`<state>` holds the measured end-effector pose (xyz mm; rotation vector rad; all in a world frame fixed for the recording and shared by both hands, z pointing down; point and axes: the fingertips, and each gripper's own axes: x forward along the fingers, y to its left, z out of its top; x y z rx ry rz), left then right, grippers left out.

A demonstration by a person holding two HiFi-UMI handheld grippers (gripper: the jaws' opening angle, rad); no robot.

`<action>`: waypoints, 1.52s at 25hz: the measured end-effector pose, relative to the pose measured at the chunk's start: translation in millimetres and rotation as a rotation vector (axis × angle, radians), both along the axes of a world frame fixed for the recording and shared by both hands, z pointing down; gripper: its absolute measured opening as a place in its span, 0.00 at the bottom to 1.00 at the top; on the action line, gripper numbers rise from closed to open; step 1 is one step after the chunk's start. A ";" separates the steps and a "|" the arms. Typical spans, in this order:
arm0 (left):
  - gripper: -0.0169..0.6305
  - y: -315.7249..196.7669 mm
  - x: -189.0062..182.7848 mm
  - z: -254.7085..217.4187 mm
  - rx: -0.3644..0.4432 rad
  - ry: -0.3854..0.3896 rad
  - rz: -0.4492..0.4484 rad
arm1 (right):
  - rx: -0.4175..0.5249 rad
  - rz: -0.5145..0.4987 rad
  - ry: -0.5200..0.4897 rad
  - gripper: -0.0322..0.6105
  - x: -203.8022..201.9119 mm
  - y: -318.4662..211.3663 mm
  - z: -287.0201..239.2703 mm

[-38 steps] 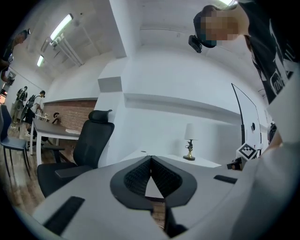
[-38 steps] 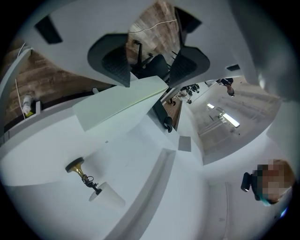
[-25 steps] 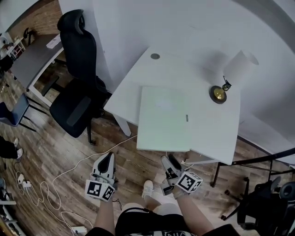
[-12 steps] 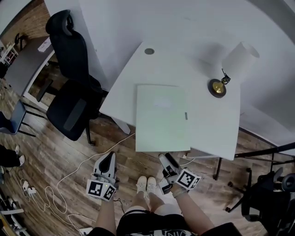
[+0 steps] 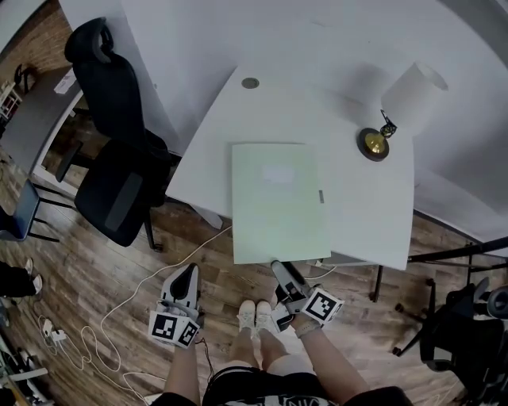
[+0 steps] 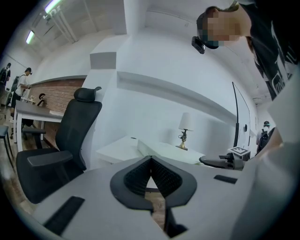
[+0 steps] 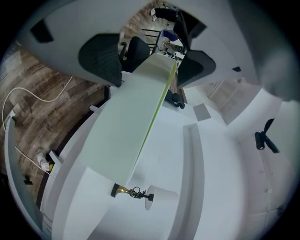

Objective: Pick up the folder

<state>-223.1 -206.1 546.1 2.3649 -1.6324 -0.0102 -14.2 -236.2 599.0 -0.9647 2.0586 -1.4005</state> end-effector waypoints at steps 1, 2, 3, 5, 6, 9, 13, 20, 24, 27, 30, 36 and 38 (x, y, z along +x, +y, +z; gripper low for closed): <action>0.05 0.1 1.2 2.4 -0.004 0.001 0.003 | -0.001 0.005 0.002 0.59 -0.3 -0.8 1.5; 0.05 0.2 2.5 4.3 -0.007 0.001 0.007 | -0.004 0.015 -0.003 0.59 0.5 -1.7 3.2; 0.05 0.4 3.7 5.7 -0.009 0.001 0.011 | -0.007 0.028 -0.014 0.59 2.3 -2.8 5.1; 0.05 0.8 4.6 7.4 -0.010 0.001 0.017 | -0.016 0.062 -0.044 0.59 6.8 -5.5 9.1; 0.05 0.9 4.5 8.0 -0.010 0.000 0.019 | -0.022 0.077 -0.058 0.59 8.8 -7.3 11.4; 0.05 2.3 3.9 10.2 -0.015 -0.002 0.021 | -0.042 0.098 -0.084 0.59 10.8 -12.7 16.4; 0.05 5.0 0.9 12.4 -0.020 -0.001 0.017 | -0.032 0.101 -0.088 0.59 6.9 -20.7 14.6; 0.05 4.8 -6.7 16.0 -0.022 -0.004 0.008 | -0.046 0.140 -0.125 0.59 7.8 -30.9 19.2; 0.05 3.1 -7.9 18.1 -0.019 0.002 0.008 | -0.065 0.159 -0.156 0.59 9.1 -34.9 23.8; 0.05 3.4 -8.3 21.1 -0.022 0.006 0.012 | -0.074 0.176 -0.184 0.59 8.8 -36.6 26.9; 0.05 3.9 -10.8 24.2 -0.032 0.009 0.012 | -0.075 0.186 -0.207 0.59 6.7 -39.3 27.1; 0.05 3.3 -14.8 30.5 -0.045 0.009 0.011 | -0.083 0.210 -0.235 0.59 6.1 -47.3 27.9; 0.05 2.8 -14.2 32.1 -0.047 0.010 0.013 | -0.090 0.217 -0.253 0.59 6.7 -47.6 29.8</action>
